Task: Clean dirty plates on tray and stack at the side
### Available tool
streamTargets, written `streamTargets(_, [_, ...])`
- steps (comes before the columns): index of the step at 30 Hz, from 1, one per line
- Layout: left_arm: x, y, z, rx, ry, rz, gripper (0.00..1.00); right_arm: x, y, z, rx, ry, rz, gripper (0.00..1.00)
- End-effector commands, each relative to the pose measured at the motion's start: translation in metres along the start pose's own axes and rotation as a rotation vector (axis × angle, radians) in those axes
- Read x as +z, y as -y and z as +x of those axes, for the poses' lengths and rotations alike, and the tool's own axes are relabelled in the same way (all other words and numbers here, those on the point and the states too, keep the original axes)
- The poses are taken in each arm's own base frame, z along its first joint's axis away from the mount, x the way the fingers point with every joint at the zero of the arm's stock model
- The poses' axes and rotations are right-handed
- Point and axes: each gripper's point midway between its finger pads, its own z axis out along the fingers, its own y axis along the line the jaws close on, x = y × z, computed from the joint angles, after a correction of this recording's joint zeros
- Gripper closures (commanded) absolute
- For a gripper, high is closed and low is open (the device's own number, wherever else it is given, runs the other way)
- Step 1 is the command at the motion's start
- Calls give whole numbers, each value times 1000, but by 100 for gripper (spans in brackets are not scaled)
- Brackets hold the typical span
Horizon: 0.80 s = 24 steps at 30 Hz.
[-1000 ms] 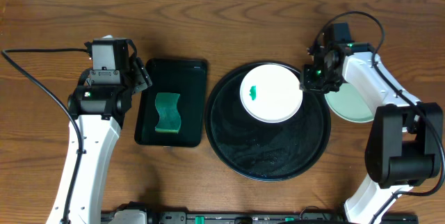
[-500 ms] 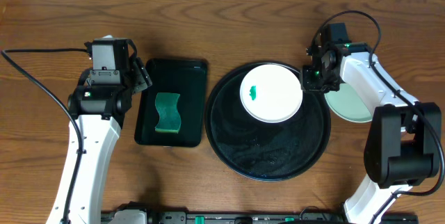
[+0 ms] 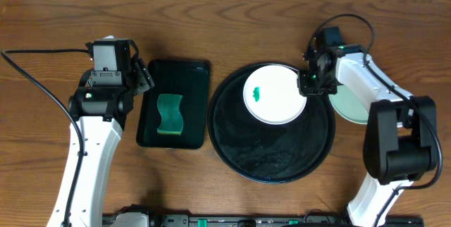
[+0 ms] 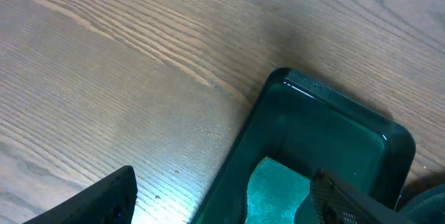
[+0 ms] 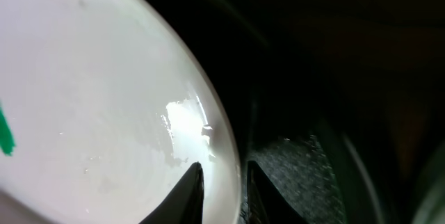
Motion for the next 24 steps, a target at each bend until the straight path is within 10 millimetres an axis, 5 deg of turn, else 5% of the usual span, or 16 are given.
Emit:
streamTargets(1, [-3, -3, -7, -4, 20, -16, 20, 4, 1, 2, -17, -8, 7, 81])
streamTargets(9, [-3, -3, -7, -4, 21, -15, 20, 3, 11, 0, -10, -2, 52, 99])
streamTargets(24, [-3, -3, -7, -4, 20, -16, 20, 4, 8, 1, -18, -3, 51, 99])
